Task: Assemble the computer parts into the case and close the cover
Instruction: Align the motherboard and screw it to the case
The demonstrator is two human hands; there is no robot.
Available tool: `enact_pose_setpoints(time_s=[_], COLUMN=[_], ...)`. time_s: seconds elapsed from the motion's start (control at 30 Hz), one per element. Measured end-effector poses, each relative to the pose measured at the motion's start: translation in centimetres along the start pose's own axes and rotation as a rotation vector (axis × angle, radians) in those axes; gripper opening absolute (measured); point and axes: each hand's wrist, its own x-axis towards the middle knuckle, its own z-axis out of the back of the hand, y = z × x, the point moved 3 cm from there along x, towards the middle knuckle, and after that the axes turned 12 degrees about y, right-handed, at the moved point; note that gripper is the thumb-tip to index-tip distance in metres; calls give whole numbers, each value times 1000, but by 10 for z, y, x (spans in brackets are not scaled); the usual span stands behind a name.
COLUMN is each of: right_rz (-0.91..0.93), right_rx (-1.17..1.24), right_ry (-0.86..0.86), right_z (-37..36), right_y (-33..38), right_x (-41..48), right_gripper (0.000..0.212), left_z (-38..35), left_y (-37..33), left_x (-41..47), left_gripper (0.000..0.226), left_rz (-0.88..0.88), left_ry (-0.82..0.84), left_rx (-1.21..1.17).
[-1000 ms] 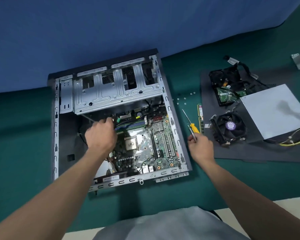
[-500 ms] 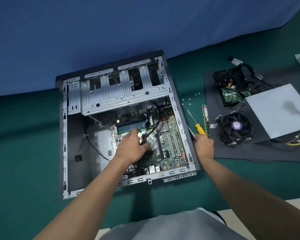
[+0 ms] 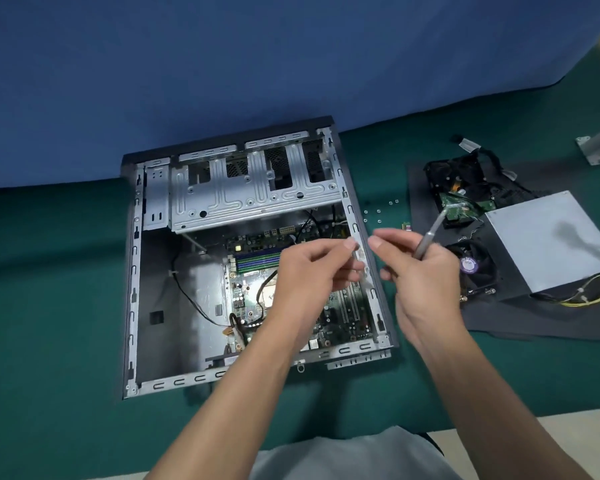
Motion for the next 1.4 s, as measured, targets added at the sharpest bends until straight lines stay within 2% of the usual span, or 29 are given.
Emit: enact_pose_setpoints(time_s=[0.07,0.3,0.4,0.57,0.67,0.77,0.93,1.07,1.13,1.27,1.4], right_rz=[26,85,137,76,25,37,24,-129,-230,-349,-364], right_rx=[-38,-404,-528,-735,-682,-676,-479,-261,-241,-226,-247], right_ry=[52,40,57,239,320,299,76,-154,-219,-208,-184], right_z=[-15,-40,-58,-85,-88,-76,-19,40,60,74,75], right_y=[3,-12,-19,-28,-30,-28,-22,-33,-44,-64,-68], right_x=[-7,-23,-28,-33,-32,-29,-16,0,6,13,16], right_gripper=[14,22,23,27,24,14,5,9,11,14,13], left_z=[0,29,44,70,77,72,47,26,16,4,2], left_y=[-1,11,18,27,30,35,37,41,47,63,74], left_x=[-3,-12,-17,-22,-18,-11,17,50,66,85,91], left_gripper=[10,6,12,12,15,12,11,15,26,47,33], left_rz=[-16,42,34,-10,-13,-1,64,143,159,220,263], left_ry=[3,-86,-133,-297,-316,-296,-210,-118,-109,-146,-146], left_rx=[-54,-247,-274,-271,-192,-105,201,456,550,686,721])
